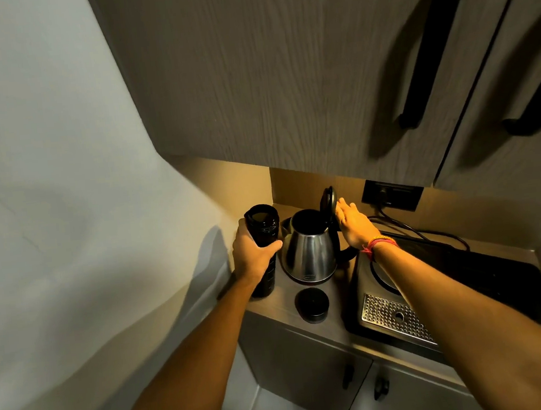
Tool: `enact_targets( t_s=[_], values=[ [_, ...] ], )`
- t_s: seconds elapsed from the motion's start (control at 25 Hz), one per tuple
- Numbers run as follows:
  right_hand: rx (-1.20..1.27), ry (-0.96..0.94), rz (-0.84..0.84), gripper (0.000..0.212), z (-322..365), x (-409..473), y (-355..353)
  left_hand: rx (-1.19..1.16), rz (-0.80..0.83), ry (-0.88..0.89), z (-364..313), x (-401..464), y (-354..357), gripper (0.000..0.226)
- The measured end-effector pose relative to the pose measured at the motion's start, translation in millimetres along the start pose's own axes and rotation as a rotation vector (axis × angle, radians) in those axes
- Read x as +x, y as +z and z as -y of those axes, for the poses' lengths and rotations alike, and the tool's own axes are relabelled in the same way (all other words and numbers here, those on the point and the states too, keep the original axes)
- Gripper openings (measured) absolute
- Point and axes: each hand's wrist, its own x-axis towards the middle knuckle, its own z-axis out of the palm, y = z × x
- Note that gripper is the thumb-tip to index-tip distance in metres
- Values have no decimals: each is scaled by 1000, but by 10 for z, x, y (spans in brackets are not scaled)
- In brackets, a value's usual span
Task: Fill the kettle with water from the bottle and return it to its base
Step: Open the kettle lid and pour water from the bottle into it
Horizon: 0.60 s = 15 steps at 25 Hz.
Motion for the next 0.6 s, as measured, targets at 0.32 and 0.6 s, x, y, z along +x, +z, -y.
enact_targets(
  t_s=[0.32,0.6],
  values=[
    [5,8,-22,36,77,-123,-39,498,200,168,-331,136,-35,82],
    [-34,15,-14,35,90,-105,-27,927,290,168,-483,209,72,97]
  ],
)
